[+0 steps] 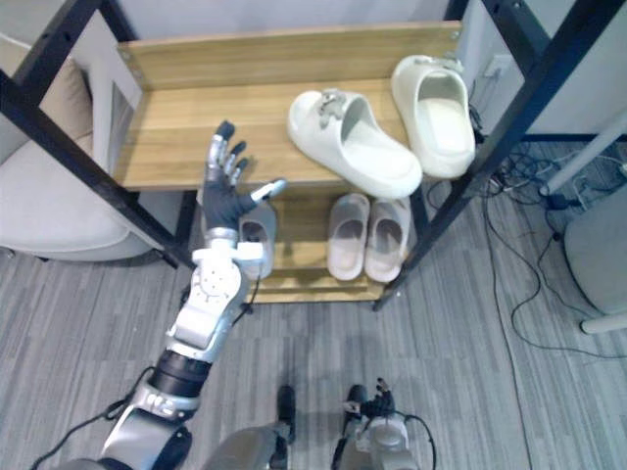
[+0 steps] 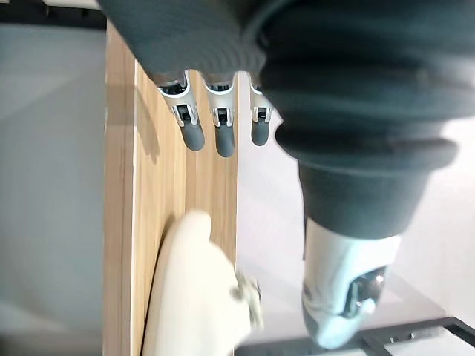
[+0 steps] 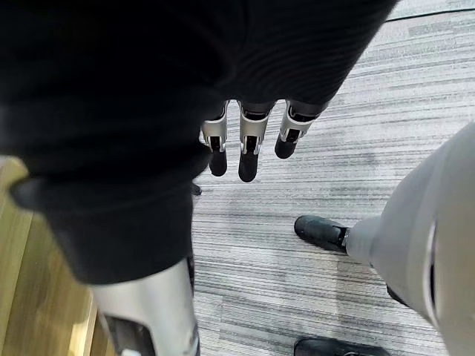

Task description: Organize the slippers on the shoe rack

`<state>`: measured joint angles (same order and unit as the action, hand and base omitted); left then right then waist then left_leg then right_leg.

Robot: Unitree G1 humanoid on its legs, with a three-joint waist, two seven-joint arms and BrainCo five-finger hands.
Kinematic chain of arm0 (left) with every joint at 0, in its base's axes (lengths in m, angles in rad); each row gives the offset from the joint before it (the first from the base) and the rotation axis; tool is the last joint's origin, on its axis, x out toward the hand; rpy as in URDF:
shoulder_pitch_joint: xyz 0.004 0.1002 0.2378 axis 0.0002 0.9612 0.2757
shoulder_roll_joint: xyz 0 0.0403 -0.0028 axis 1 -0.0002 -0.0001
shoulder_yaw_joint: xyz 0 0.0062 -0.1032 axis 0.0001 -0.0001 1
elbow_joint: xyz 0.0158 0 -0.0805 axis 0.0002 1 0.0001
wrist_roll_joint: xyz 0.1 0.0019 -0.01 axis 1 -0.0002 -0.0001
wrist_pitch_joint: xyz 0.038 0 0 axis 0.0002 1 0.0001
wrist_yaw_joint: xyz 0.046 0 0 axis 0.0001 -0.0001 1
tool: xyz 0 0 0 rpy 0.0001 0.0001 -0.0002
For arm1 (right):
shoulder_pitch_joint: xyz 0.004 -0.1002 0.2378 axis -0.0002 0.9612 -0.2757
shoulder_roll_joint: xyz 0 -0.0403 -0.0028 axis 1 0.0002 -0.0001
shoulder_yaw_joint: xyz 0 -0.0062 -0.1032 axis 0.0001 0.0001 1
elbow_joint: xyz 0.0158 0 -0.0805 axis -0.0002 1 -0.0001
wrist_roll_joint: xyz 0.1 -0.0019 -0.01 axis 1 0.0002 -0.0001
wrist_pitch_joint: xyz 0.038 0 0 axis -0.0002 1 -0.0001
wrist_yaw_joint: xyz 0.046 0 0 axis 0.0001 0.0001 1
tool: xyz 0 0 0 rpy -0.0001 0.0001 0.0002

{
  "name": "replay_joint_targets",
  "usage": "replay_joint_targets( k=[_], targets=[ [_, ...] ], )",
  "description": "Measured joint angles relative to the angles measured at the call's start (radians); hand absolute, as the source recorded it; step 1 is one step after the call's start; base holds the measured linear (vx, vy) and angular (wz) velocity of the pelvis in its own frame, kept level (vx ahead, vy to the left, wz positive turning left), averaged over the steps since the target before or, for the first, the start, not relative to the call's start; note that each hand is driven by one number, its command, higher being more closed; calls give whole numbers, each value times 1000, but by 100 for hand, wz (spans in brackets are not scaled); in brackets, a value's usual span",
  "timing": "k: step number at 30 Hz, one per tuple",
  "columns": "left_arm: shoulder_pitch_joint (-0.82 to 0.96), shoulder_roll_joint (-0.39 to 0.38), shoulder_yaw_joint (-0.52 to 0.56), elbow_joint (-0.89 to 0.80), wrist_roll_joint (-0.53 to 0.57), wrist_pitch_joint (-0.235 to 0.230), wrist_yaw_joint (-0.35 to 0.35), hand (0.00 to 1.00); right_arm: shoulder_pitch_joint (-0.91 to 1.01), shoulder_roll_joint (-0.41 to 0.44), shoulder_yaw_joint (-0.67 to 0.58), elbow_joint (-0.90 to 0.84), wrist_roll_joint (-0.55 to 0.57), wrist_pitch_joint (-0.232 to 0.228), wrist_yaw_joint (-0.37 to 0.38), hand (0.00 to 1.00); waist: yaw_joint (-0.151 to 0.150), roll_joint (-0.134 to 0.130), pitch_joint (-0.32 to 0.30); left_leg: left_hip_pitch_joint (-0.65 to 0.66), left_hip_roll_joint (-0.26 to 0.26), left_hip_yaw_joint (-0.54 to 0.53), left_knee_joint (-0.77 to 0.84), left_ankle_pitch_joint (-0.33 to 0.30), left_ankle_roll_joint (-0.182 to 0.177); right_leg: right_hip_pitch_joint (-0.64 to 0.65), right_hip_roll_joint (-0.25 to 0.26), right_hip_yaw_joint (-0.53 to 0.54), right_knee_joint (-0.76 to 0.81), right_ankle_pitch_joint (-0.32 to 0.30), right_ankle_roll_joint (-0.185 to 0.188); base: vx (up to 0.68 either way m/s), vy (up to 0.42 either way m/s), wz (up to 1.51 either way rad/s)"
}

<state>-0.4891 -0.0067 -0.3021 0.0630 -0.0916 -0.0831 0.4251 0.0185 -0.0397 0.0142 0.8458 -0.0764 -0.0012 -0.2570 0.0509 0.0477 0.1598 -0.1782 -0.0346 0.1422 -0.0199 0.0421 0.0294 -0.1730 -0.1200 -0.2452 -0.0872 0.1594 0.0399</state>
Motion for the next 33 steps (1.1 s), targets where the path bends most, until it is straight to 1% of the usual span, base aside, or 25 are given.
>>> replay_joint_targets(
  k=[1,6,10,12,18,24,33],
  targets=[
    [-1,-10,-18,34,-19,0,-2,0,-1,0,0,0,0,0,-1,0,-4,0,-5,3,0,0,-7,3,-1,-1,1,0,0,-1,0,44,13,-2],
    [-30,-18,-48,78,-28,-8,-1,0,-2,-1,0,0,1,0,-11,0,-7,1,-17,4,0,2,-14,0,-4,-4,1,1,0,-1,0,4,5,-1],
    [-69,-18,-61,116,-30,-8,1,0,-3,0,1,0,2,1,-20,0,-16,0,-17,2,0,9,-21,1,-7,-13,1,10,0,-1,0,26,22,-7],
    [-92,-22,-72,131,-40,-7,0,0,-3,0,1,0,6,2,-21,0,-24,-5,-26,-2,0,15,-37,8,-9,-27,3,16,0,0,0,52,12,-7],
    [-141,-27,-67,167,-49,-3,3,0,-11,0,0,-1,7,4,-22,0,-40,-14,-37,-3,3,39,-41,14,-1,-40,7,36,0,1,1,75,13,-10],
    [-196,-28,-62,190,-49,4,4,0,-22,2,0,-4,7,6,-22,0,-44,-15,-37,-15,4,43,-42,14,-1,-56,9,41,0,2,1,60,16,-3],
    [-274,-11,-1,245,-62,9,5,0,-20,9,-1,-6,7,7,-22,0,-54,-19,-37,-30,5,73,-45,13,-2,-88,13,72,1,11,1,52,17,-10]
  ],
)
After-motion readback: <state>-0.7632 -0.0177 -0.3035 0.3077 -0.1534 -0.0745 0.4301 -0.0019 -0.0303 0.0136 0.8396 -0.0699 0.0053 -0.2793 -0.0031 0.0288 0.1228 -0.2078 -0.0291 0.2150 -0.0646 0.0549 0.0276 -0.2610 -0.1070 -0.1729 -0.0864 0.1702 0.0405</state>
